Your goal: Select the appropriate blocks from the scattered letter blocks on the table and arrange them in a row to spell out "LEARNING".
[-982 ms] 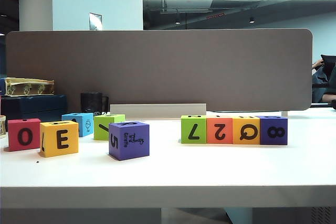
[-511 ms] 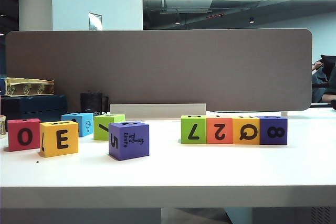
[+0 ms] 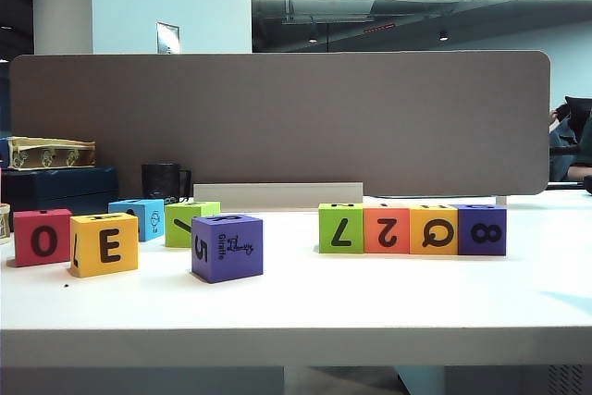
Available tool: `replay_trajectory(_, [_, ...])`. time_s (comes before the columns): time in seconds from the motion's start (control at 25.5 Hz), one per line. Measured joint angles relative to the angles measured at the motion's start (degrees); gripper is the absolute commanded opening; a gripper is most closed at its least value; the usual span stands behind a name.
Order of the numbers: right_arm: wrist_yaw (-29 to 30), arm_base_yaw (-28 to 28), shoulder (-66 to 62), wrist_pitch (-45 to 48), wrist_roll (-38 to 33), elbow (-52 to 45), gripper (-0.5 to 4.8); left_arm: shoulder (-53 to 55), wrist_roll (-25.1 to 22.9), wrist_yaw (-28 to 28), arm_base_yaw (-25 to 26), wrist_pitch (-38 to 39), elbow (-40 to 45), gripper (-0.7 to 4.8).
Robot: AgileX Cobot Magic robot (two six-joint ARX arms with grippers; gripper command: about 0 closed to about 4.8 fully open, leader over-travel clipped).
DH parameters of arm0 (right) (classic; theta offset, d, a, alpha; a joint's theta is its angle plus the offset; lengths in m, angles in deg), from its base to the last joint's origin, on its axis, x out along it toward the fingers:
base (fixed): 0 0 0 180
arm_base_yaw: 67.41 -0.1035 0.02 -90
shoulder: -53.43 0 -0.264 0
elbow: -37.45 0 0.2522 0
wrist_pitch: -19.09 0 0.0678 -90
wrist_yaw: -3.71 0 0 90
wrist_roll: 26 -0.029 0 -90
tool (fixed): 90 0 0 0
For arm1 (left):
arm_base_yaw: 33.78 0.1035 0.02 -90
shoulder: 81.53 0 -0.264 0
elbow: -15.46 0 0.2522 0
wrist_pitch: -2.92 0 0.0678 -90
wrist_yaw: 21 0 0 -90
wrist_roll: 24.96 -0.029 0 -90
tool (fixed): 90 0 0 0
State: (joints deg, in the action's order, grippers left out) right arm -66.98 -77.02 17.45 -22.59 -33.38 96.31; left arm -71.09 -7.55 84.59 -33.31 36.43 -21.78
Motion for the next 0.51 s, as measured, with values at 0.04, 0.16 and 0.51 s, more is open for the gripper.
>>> replay_trajectory(0.04, [0.0, -1.1, -1.0, 0.0, 0.3, 0.6, -0.03, 1.4, -0.3, 0.0, 0.0, 0.0, -0.5, -0.06])
replay_trajectory(0.16, [-0.2, -4.6, -3.9, -0.2, 1.2, 2.2, -0.03, 6.0, -2.5, 0.0, 0.0, 0.3, -2.8, -0.06])
replay_trajectory(0.51, [-1.5, -17.1, -13.7, -0.7, 1.8, 7.3, -0.03, 23.4, -6.5, 0.1, 0.0, 0.1, -13.0, -0.06])
